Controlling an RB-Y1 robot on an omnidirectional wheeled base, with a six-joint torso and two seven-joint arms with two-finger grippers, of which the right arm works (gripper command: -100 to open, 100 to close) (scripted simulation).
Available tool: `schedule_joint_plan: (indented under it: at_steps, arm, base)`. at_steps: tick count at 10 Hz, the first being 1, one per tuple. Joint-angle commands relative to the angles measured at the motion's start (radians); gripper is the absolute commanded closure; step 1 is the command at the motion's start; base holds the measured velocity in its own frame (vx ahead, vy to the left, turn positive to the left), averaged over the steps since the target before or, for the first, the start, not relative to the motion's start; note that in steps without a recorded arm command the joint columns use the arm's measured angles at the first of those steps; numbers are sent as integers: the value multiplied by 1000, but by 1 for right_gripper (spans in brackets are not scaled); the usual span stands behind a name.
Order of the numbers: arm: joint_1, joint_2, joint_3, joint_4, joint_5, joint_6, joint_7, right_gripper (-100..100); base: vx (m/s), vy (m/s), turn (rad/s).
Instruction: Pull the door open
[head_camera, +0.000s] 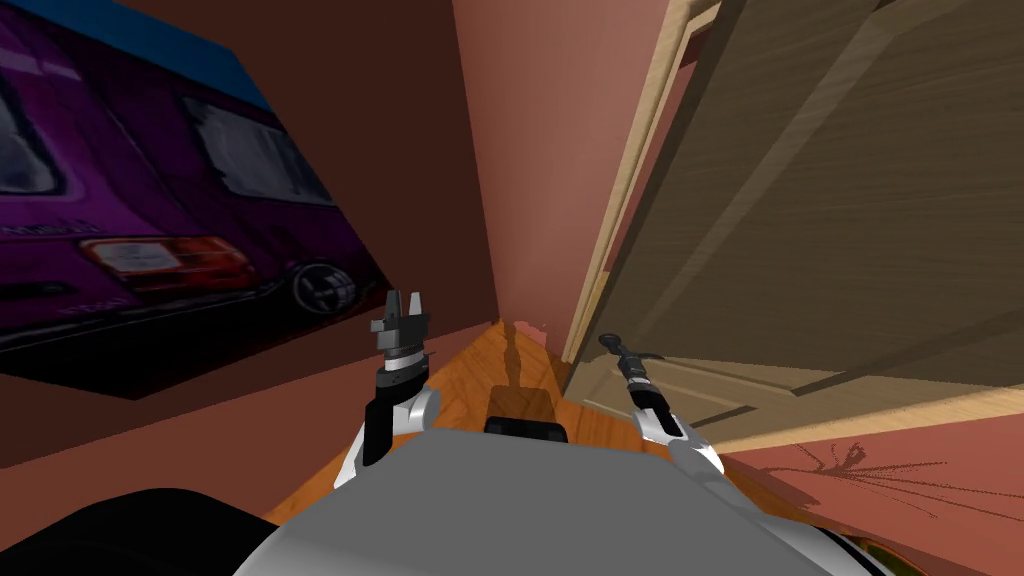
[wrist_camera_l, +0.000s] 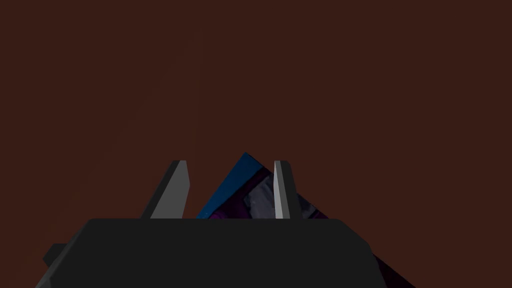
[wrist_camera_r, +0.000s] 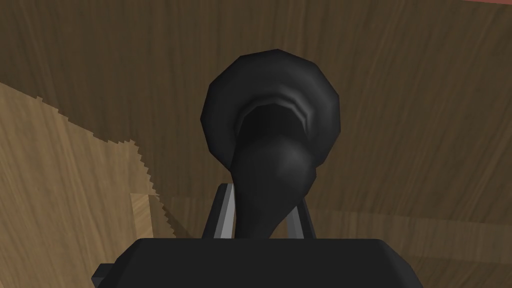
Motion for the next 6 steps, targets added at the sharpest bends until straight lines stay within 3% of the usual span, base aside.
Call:
schedule_joint_plan:
  at_steps: [1, 2, 6]
  arm:
    - [10, -7, 17, -9, 9, -9, -17, 100]
    - [9, -5, 10, -9, 5, -2, -11, 100]
    - [39, -33, 61, -26, 27, -36, -65, 100]
  base:
    - [-256, -26, 67]
    - [-116, -17, 15]
    - [-198, -59, 103]
